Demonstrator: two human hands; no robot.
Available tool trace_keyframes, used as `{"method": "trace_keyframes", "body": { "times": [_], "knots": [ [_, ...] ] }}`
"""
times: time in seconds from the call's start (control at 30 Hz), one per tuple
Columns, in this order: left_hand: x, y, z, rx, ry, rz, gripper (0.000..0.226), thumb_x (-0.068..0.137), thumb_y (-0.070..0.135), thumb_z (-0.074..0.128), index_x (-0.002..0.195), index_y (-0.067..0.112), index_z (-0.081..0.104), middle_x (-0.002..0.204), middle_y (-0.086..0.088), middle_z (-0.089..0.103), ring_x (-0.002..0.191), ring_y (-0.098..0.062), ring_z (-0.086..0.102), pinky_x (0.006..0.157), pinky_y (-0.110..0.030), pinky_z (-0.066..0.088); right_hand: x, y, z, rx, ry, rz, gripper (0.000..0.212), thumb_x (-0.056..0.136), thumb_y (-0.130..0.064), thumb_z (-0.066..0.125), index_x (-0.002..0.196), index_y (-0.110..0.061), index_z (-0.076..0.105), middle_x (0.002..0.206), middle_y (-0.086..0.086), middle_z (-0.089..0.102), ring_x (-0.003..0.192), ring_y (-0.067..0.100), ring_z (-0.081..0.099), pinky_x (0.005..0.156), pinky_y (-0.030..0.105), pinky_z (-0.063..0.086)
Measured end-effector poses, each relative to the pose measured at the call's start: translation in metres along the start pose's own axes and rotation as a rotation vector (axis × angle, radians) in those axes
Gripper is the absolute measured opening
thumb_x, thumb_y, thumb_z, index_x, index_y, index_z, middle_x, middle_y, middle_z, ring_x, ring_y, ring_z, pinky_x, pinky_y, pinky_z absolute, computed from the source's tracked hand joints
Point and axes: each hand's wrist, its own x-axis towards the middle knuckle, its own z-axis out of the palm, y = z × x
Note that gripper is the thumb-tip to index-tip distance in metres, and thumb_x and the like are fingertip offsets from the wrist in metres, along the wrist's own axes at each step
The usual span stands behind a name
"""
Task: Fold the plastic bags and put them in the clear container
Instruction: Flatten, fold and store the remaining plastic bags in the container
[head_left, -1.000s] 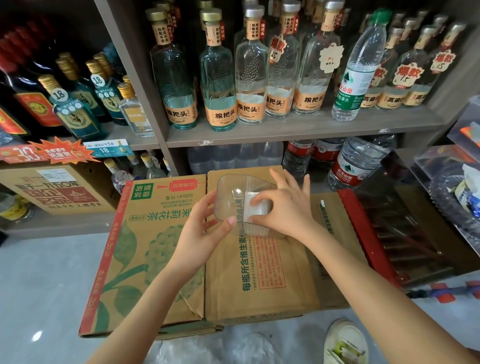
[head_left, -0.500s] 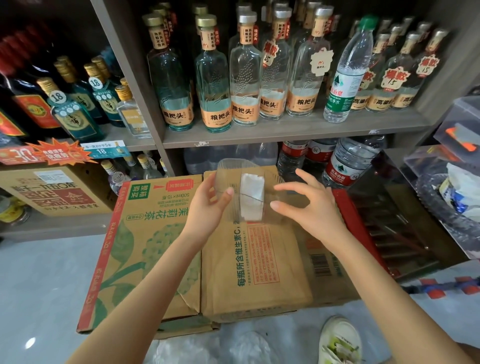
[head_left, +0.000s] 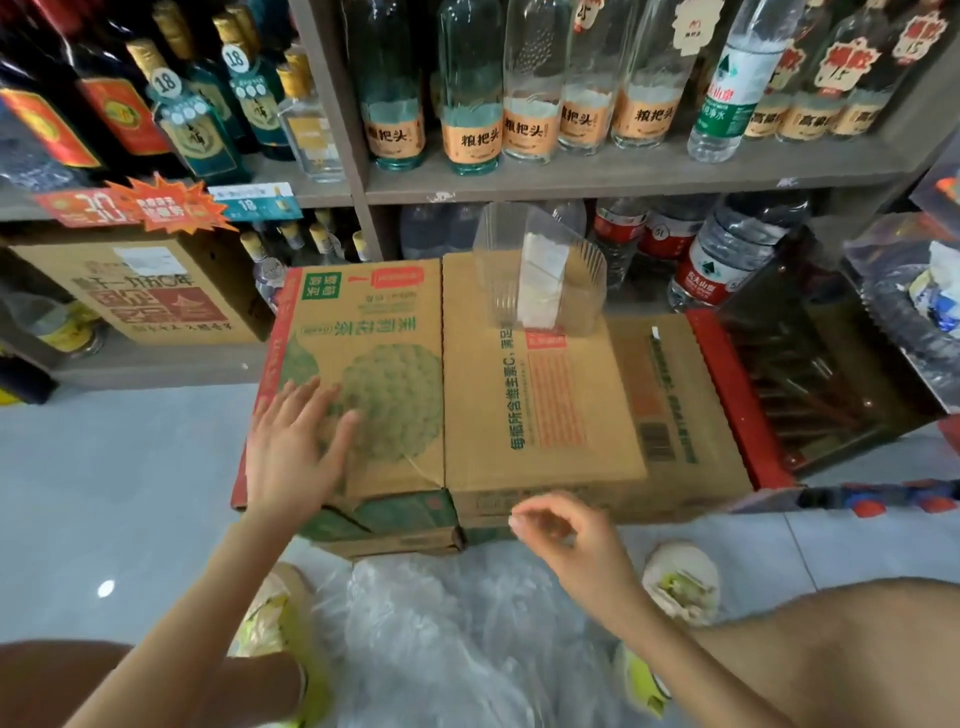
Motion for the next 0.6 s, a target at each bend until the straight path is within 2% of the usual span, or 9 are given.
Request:
{"method": "trace_keyframes", "body": {
  "times": [0.07,0.13,0.23,0.37,0.47,0.6],
  "knots": [
    [-0.011,-0.022,0.007,0.097,-0.063,-0.025,0.074,0.088,0.063,0.021,0.139,0.018,0.051,0.147,-0.014,0.043,0.142,-0.034,0.029,0.118,-0.049,0.016,-0.010,0.034,0.022,-0.105,-0.100,0.136,0.008,0.084,-0.032,0.071,0.085,-0.037,0.064,0.085,-0.016,0.066,0.083,0.002,0.059,0.074,0.018,0.045],
    [-0.018,-0.033,0.019,0.194,-0.092,-0.009,0.075,0.090,0.064,0.016,0.144,0.020,0.045,0.153,-0.014,0.035,0.145,-0.033,0.022,0.119,-0.049,0.011,-0.013,0.066,0.041,-0.232,-0.212,0.247,0.016,0.085,-0.039,0.068,0.098,-0.030,0.064,0.096,-0.016,0.062,0.090,0.002,0.055,0.074,0.012,0.041],
    [-0.020,-0.035,0.028,0.258,-0.036,0.001,0.069,0.093,0.060,0.020,0.142,0.020,0.047,0.151,-0.014,0.038,0.143,-0.035,0.026,0.118,-0.049,0.015,-0.014,0.107,0.067,-0.399,-0.295,0.404,0.041,0.086,-0.046,0.065,0.118,-0.021,0.061,0.117,-0.009,0.060,0.105,0.005,0.055,0.073,0.010,0.037],
    [-0.021,-0.036,0.033,0.271,0.053,0.016,0.063,0.095,0.055,0.024,0.139,0.020,0.052,0.147,-0.014,0.044,0.140,-0.035,0.033,0.117,-0.048,0.019,-0.020,0.146,0.100,-0.562,-0.439,0.545,0.061,0.082,-0.056,0.064,0.131,-0.022,0.053,0.133,-0.005,0.056,0.121,0.014,0.052,0.095,0.025,0.042],
    [-0.021,-0.039,0.039,0.248,0.135,0.048,0.057,0.097,0.050,0.030,0.136,0.018,0.055,0.144,-0.015,0.048,0.137,-0.036,0.037,0.116,-0.047,0.023,-0.025,0.166,0.120,-0.766,-0.547,0.572,0.065,0.083,-0.058,0.060,0.137,-0.025,0.047,0.140,0.000,0.048,0.127,0.021,0.045,0.101,0.031,0.038],
    [-0.019,-0.044,0.045,0.237,0.214,0.090,0.053,0.097,0.046,0.033,0.133,0.016,0.059,0.141,-0.016,0.051,0.134,-0.038,0.042,0.112,-0.050,0.029,-0.026,0.184,0.139,-1.003,-0.594,0.570,0.059,0.084,-0.053,0.059,0.136,-0.028,0.047,0.141,0.004,0.040,0.130,0.026,0.037,0.106,0.035,0.031]
  ]
}}
